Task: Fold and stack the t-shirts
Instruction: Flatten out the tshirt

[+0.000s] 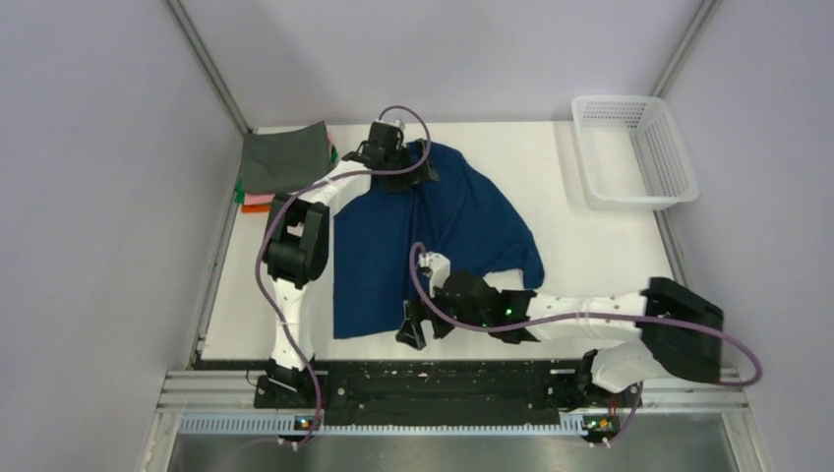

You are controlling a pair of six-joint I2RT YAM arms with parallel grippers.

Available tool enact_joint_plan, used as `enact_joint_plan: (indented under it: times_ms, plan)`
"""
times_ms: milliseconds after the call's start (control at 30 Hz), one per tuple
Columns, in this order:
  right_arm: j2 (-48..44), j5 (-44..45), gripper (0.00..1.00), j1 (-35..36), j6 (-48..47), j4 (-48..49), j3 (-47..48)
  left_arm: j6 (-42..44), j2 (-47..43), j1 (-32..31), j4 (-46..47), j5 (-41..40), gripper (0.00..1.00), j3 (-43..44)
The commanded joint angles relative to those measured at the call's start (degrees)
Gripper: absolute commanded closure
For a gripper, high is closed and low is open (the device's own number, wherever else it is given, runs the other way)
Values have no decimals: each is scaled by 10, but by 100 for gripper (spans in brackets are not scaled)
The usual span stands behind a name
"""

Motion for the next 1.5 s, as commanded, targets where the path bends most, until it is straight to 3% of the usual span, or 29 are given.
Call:
enact_joint_plan:
  times_ms: [0, 133, 200, 300, 400, 667, 1033, 1200, 1333, 1467]
  plan:
    - [-151, 152, 1, -36, -54, -99, -11, 30, -147, -4, 0, -16, 1, -89]
    - [-231, 235, 1, -152, -36, -222, -27, 13, -267, -16, 7, -68, 1, -219]
    - [-249, 257, 1, -252, -30, -254, -43, 0, -327, -19, 14, -42, 1, -288]
    - [-247, 228, 1, -368, -37, -252, -61, -19, -398, -31, 58, 21, 1, -406]
    - [-205, 204, 1, -421, -71, -225, -48, -33, -444, -48, 72, 18, 1, -494]
    - [-81, 146, 4, -430, -121, -183, 2, -55, -455, -49, 92, 4, 1, -593]
    - [-97, 142, 6, -430, -146, -179, -8, -47, -402, -46, 73, -15, 1, -567]
    - [-76, 67, 7, -426, -169, -143, -15, -50, -392, -41, 80, -19, 1, -564]
    - [-59, 67, 8, -392, -183, -154, -14, -52, -384, -32, 80, -23, 1, -564]
    - [-49, 95, 9, -326, -180, -235, -4, -52, -381, -22, 80, -24, 1, -565]
